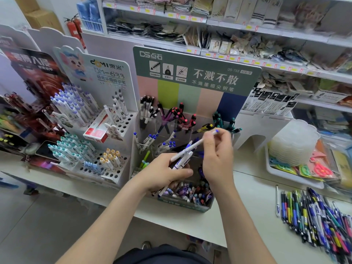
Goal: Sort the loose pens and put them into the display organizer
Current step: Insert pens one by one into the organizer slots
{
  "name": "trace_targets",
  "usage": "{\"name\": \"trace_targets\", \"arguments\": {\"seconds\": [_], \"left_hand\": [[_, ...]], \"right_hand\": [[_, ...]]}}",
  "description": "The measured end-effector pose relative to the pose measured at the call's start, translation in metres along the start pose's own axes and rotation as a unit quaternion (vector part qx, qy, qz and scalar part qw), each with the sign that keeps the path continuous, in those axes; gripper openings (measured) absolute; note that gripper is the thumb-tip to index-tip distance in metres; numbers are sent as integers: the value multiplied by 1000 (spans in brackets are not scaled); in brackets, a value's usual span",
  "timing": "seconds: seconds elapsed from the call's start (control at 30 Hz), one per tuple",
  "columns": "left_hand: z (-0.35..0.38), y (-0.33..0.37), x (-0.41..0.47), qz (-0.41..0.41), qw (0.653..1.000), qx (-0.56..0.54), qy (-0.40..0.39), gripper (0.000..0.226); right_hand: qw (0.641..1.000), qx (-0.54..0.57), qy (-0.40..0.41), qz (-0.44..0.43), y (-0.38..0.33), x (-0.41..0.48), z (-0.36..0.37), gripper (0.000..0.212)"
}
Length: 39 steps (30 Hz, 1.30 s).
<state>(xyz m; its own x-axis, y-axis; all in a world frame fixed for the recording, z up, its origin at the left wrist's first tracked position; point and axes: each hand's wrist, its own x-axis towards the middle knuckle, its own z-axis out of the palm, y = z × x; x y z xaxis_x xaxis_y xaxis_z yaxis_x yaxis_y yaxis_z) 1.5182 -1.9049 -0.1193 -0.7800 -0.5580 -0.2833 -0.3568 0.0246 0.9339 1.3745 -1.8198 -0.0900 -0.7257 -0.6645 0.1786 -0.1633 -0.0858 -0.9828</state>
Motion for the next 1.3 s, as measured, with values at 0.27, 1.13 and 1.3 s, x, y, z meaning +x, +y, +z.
{"name": "trace_targets", "arguments": {"seconds": [0.27,1.13,1.3], "left_hand": [[13,8,4,-15,942,-300,149,46],[7,-1,4,-44,913,-299,275,46],[-2,-1,1,-36,920,-298,254,46]], "right_hand": [[995,-69,-71,-7,-1,-22,-4,12],[907,-259,-331,-15,4,-49,22,34],[895,-290,-337,18,6,-54,35,36]]}}
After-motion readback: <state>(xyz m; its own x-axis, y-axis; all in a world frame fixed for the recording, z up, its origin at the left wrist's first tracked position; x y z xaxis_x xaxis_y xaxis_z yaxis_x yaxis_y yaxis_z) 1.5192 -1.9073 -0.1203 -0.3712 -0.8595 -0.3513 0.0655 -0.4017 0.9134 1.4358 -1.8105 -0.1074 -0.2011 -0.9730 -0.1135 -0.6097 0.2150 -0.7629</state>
